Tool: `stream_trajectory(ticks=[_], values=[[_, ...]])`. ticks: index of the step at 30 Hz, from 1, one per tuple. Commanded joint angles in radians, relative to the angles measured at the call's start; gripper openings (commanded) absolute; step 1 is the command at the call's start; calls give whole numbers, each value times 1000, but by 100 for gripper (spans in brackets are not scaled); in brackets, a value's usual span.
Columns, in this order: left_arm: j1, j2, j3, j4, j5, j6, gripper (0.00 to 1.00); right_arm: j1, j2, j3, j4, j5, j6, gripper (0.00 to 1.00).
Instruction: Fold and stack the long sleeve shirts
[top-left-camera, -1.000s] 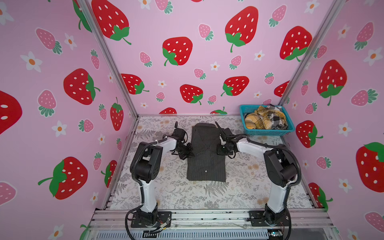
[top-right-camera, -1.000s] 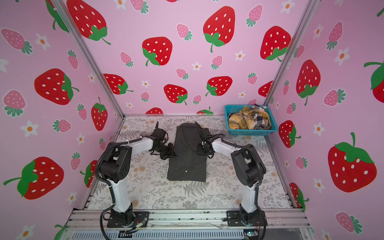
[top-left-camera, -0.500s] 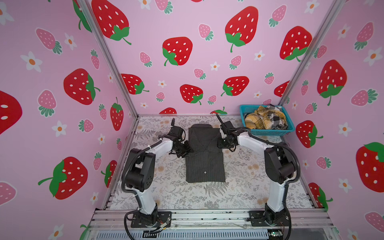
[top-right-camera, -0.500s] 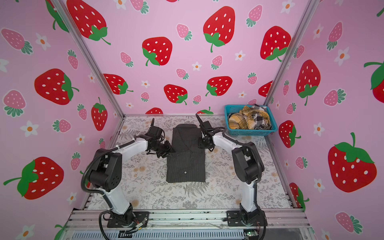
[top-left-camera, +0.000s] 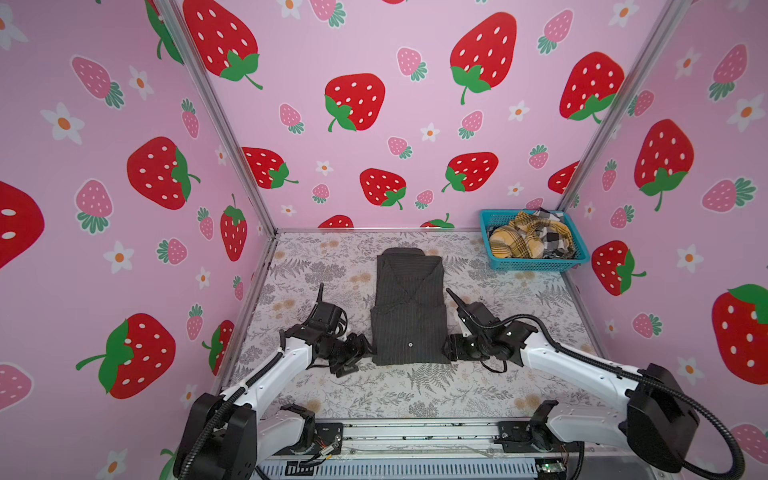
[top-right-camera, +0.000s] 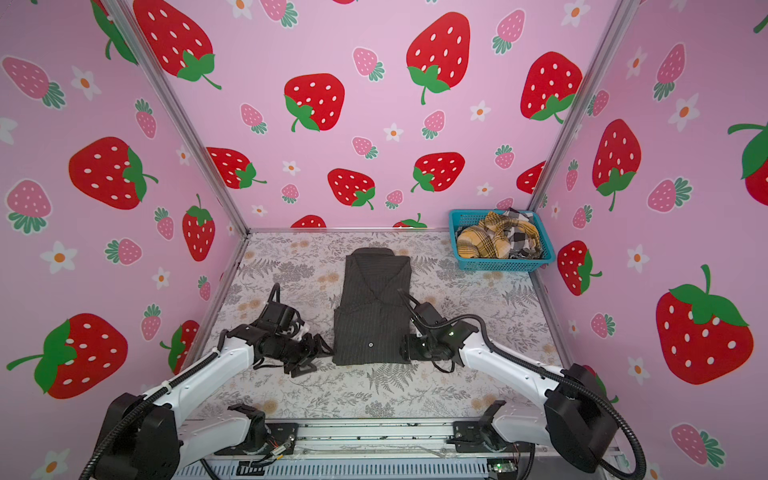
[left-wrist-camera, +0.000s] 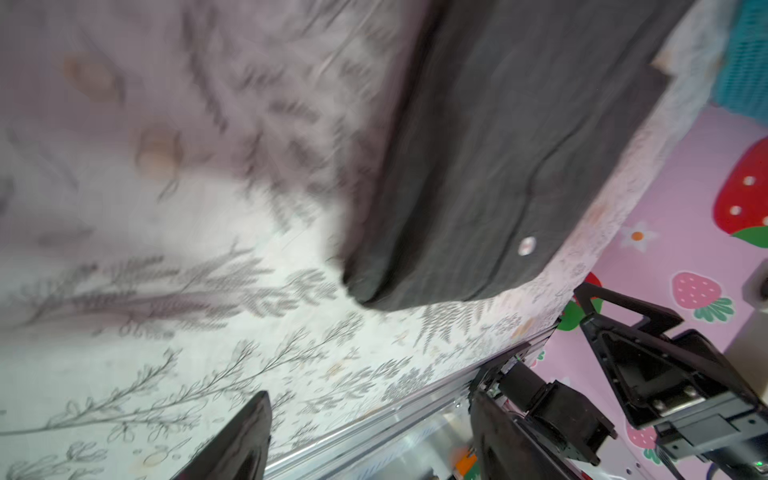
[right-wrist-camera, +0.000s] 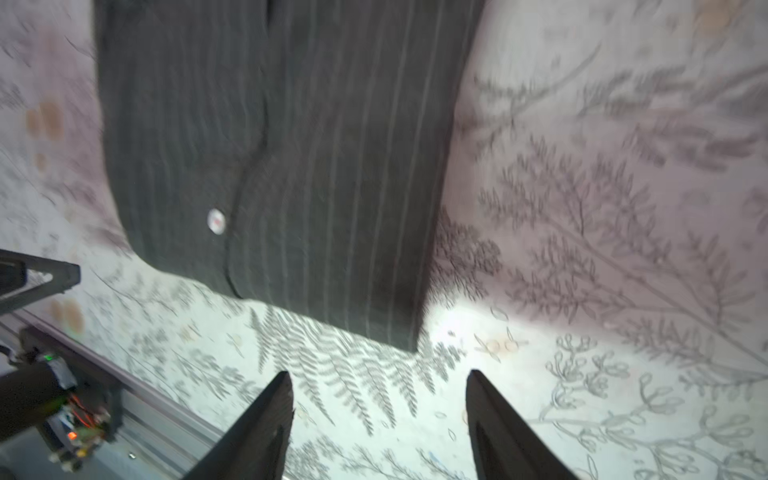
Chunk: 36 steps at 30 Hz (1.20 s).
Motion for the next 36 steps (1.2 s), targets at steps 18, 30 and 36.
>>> stream_trajectory(ticks=[18, 30, 36], values=[[62, 236, -5, 241, 38, -35, 67, -37, 58, -188, 316, -95, 203, 63], [62, 166, -18, 188, 5, -17, 65, -56, 87, -215, 367, -91, 190, 61], [62, 190, -43, 252, 39, -48, 61, -61, 80, -239, 392, -108, 199, 60]])
